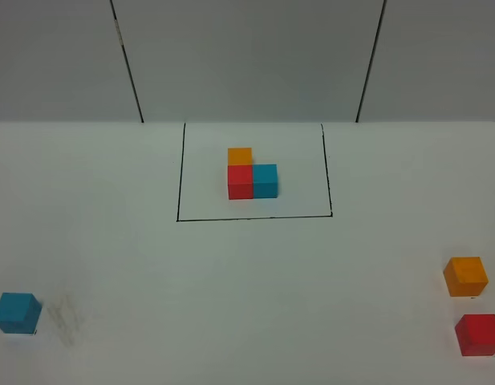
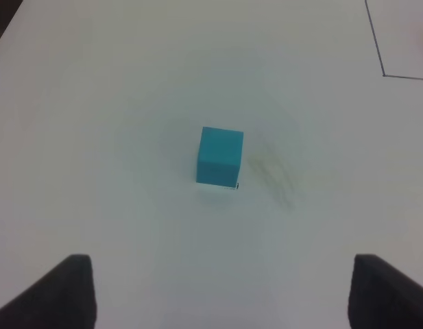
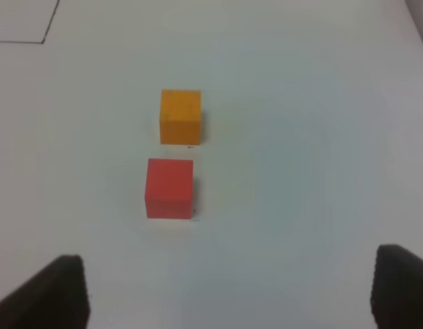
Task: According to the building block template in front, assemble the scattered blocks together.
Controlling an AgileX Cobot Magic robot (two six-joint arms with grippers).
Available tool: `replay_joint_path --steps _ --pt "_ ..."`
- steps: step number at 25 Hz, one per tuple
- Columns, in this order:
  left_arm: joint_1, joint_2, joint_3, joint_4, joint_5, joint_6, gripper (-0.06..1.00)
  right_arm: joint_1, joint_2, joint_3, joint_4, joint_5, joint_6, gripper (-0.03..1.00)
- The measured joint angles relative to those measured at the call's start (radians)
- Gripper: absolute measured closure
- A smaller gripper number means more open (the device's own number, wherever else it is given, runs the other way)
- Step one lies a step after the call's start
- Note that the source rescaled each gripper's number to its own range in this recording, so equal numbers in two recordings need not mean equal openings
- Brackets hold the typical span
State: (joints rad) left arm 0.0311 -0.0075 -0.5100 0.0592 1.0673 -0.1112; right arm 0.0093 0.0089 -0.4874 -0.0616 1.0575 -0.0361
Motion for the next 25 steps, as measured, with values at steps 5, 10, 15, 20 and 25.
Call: replay_joint_path --steps 5,10,15,20,25 --pt "0.000 0.000 0.000 0.000 0.000 0.000 -0.04 0.000 0.000 0.000 0.000 0.000 0.000 0.20" --pt "0.000 0.000 0.000 0.000 0.000 0.000 -0.04 0.000 0.000 0.000 0.000 0.000 0.000 0.20" --pt "0.000 0.000 0.000 0.000 0.000 0.000 -0.04 0.000 0.000 0.000 0.000 0.000 0.000 0.20" --pt "0.000 0.000 0.000 0.000 0.000 0.001 -0.04 0.000 0.000 0.000 0.000 0.000 0.000 0.20" --pt "0.000 0.000 0.000 0.000 0.000 0.000 -0.04 0.000 0.000 0.000 0.000 0.000 0.000 0.20"
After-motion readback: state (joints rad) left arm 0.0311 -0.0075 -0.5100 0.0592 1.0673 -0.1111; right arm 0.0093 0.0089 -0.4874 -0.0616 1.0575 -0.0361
